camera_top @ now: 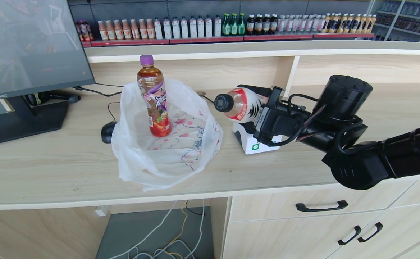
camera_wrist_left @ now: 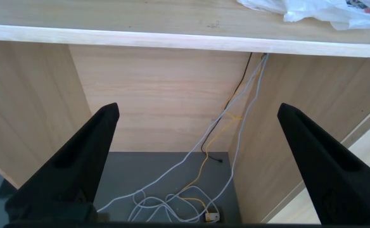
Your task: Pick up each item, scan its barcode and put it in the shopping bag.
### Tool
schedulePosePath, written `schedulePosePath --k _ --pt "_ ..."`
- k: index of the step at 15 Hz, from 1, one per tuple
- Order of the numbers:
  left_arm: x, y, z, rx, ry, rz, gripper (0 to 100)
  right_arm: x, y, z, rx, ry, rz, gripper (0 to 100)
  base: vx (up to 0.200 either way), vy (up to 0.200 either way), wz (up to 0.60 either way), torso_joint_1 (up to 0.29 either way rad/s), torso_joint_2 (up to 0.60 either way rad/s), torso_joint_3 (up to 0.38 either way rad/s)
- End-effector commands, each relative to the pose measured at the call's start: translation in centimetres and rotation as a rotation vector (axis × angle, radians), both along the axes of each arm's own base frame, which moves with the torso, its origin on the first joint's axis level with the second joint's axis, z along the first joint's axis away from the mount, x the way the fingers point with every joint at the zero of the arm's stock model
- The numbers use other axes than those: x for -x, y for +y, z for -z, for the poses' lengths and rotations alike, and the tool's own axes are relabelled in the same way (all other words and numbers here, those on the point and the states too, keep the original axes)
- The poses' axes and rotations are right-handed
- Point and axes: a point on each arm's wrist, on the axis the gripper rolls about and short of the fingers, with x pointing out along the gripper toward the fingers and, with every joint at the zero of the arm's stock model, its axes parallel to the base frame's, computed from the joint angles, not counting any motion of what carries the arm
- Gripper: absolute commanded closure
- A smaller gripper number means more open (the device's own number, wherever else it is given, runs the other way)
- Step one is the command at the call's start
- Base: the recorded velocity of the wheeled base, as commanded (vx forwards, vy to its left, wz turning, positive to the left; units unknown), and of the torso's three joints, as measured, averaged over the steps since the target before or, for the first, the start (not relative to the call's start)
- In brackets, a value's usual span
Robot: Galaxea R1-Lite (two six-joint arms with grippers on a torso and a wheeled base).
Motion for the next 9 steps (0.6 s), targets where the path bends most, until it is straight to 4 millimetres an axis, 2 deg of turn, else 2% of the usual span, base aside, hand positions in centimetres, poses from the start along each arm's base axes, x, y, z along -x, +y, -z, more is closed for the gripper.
schedulePosePath --k 1,6,9 --pt "0.0 0.0 0.0 0.001 -0.001 -0.001 0 0.0 0.1 0.0 0.000 0.001 -0.001 100 0.000 0.000 0.00 0.000 0.00 0.000" --pt "0.0 0.0 0.0 0.000 -0.001 -0.001 0 0.0 0.0 0.0 0.004 0.009 0.001 100 0.000 0.000 0.00 0.000 0.00 0.000" --pt "0.0 0.0 0.0 0.000 -0.001 -0.001 0 0.4 0.3 -1.6 -0.020 0.007 -0.015 100 0.000 0.000 0.00 0.000 0.00 0.000"
